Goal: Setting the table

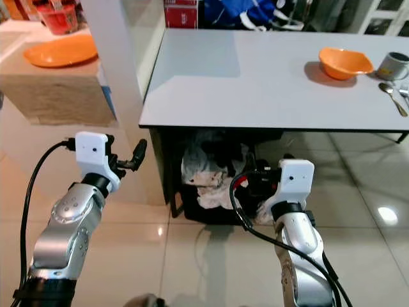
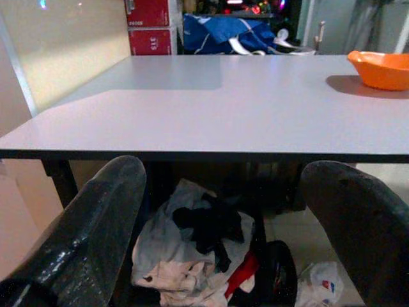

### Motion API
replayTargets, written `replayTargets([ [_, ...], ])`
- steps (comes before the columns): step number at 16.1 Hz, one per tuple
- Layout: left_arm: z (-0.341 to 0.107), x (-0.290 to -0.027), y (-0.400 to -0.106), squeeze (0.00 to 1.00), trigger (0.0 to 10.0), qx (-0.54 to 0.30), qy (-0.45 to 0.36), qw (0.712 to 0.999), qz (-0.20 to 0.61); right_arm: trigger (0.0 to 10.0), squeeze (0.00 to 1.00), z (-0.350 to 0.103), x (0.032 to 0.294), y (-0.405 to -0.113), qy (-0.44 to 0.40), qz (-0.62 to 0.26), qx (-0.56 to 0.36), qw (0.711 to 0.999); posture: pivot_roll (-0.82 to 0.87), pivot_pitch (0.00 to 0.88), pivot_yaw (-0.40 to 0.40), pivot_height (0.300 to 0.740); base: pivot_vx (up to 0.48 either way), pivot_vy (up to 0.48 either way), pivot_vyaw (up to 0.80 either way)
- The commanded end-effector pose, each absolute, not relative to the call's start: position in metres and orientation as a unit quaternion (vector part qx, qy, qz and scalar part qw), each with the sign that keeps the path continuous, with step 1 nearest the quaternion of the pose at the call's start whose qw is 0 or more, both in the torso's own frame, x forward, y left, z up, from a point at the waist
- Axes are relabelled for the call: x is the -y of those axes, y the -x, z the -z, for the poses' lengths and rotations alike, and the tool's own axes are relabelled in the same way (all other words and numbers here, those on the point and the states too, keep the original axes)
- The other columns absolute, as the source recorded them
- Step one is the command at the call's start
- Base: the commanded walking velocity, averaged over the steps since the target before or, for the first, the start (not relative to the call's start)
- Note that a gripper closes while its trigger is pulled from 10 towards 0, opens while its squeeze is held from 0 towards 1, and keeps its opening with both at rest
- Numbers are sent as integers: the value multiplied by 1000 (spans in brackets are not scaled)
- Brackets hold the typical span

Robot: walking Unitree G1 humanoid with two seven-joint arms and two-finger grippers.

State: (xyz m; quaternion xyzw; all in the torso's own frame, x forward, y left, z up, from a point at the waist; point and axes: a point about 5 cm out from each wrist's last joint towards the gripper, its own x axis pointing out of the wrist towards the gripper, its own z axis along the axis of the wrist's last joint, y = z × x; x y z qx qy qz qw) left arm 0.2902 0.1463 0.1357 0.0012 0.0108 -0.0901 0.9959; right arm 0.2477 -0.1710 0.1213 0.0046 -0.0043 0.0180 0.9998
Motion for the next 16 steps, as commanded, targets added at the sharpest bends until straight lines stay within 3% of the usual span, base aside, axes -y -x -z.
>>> replayTargets([
  [1,-137,-149,-292,0,10000,-12,-7,997,81,10000,0,-122,165,-248,-12,-29,3,999,-110,0,35,727,0,480,0],
  [16,-136,-146,-299,0,10000,-18,-22,997,73,10000,0,-118,159,-247,-10,-47,-7,999,-104,0,43,727,0,480,0],
])
